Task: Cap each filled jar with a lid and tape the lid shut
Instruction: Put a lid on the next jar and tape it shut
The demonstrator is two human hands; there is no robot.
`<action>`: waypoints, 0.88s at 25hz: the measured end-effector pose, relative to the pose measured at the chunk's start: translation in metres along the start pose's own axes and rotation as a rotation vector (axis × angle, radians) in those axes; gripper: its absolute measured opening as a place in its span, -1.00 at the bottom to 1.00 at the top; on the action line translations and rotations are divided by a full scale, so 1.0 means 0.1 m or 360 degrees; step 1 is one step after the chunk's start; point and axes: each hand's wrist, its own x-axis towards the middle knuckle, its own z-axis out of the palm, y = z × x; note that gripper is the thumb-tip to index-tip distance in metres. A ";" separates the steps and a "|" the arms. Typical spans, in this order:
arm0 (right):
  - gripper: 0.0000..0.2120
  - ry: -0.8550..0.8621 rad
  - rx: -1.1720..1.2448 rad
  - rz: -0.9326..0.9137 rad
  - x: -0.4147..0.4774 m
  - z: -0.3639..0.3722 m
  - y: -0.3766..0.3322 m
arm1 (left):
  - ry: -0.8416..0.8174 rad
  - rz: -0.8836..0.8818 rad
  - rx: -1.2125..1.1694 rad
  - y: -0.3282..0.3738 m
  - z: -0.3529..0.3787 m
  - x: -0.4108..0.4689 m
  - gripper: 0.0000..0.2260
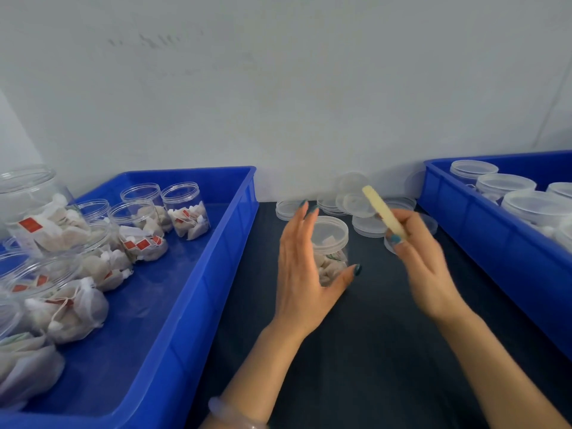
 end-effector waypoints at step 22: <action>-0.67 -0.0046 -0.0403 -0.0460 -0.17 0.42 -0.10 | 0.0536 0.0448 0.0450 0.10 -0.11 -0.05 -0.72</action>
